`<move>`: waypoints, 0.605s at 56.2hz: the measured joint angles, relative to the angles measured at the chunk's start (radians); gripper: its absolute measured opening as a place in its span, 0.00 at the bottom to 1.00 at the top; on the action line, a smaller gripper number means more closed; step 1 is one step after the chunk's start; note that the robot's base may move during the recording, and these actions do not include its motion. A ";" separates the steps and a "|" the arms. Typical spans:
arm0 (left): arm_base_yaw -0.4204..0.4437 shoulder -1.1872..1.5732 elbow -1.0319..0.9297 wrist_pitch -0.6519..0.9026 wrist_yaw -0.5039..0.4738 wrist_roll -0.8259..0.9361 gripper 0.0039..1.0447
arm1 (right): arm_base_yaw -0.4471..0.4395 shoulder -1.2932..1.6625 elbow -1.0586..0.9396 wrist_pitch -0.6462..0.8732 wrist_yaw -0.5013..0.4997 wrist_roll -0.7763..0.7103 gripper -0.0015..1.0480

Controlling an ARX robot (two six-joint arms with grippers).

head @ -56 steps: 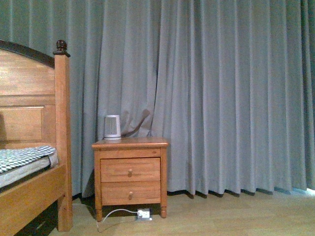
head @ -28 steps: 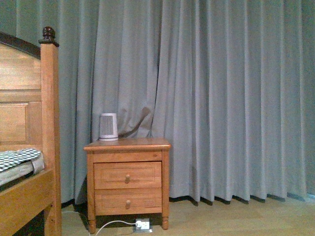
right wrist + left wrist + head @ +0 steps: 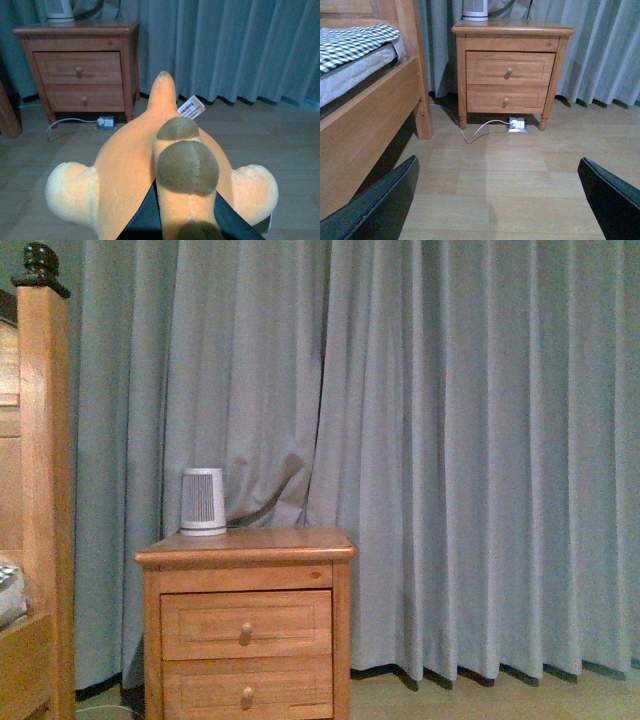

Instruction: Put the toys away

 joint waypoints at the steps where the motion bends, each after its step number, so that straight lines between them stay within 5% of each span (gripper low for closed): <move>1: 0.000 0.000 0.000 0.000 0.000 0.000 0.94 | 0.000 0.000 0.000 0.000 0.000 0.000 0.09; 34: 0.000 0.000 0.000 0.000 0.000 0.000 0.94 | 0.000 0.000 0.000 0.000 0.000 0.000 0.09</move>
